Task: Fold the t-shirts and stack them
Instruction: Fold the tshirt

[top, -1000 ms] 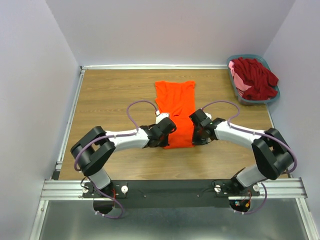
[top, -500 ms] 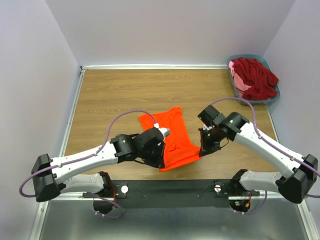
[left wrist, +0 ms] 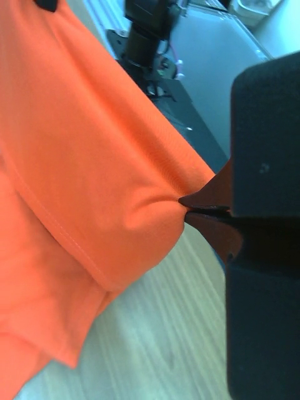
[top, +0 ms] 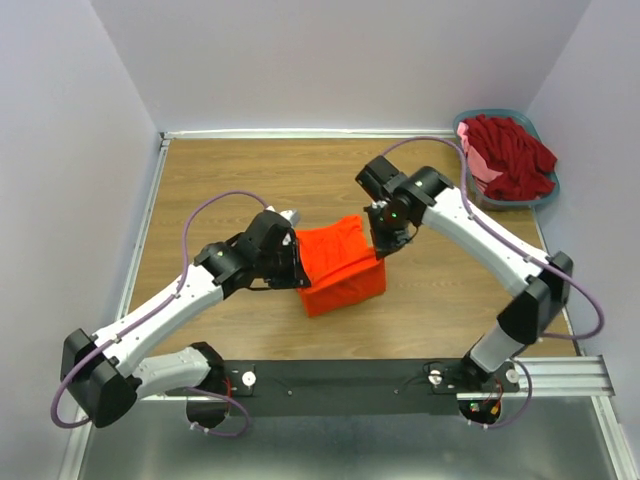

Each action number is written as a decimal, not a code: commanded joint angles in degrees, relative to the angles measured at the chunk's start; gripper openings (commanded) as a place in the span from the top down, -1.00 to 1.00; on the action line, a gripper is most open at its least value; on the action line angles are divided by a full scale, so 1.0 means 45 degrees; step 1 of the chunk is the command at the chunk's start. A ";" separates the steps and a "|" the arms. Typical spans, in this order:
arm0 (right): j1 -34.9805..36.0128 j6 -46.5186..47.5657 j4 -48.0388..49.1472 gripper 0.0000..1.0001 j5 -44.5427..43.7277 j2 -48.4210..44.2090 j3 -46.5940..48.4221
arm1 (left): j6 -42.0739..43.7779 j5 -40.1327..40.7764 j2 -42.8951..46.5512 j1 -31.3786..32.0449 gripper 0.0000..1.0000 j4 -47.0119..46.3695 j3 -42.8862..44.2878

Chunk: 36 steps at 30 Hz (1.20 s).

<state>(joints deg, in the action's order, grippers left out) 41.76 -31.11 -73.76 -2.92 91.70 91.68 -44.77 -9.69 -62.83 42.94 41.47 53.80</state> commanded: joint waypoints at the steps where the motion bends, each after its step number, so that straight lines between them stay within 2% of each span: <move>1: -0.0080 0.1288 -0.0836 0.99 -0.1949 0.1240 0.1401 | 0.0438 -0.0383 0.0212 -0.0732 1.00 -0.0403 -0.0820; 6: -0.0197 0.1933 -0.0661 0.99 -0.2145 0.2841 0.2809 | 0.0692 -0.0464 -0.0509 -0.1630 1.00 -0.1188 -0.0883; 21: -0.1115 0.3027 0.0198 0.99 -0.1715 0.5227 0.4645 | 0.2253 -0.0287 -0.2502 -0.3662 1.00 -0.2302 -0.0686; 36: -0.1642 0.3437 0.1644 0.99 -0.1246 0.7238 0.5135 | 0.2938 -0.0405 -0.4221 -0.5029 1.00 -0.3708 -0.0999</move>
<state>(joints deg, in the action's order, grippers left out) 36.99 -18.11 -66.87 -3.97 122.43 113.30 -34.63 -13.23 -80.71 22.37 22.37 50.24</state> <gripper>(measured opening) 0.015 0.012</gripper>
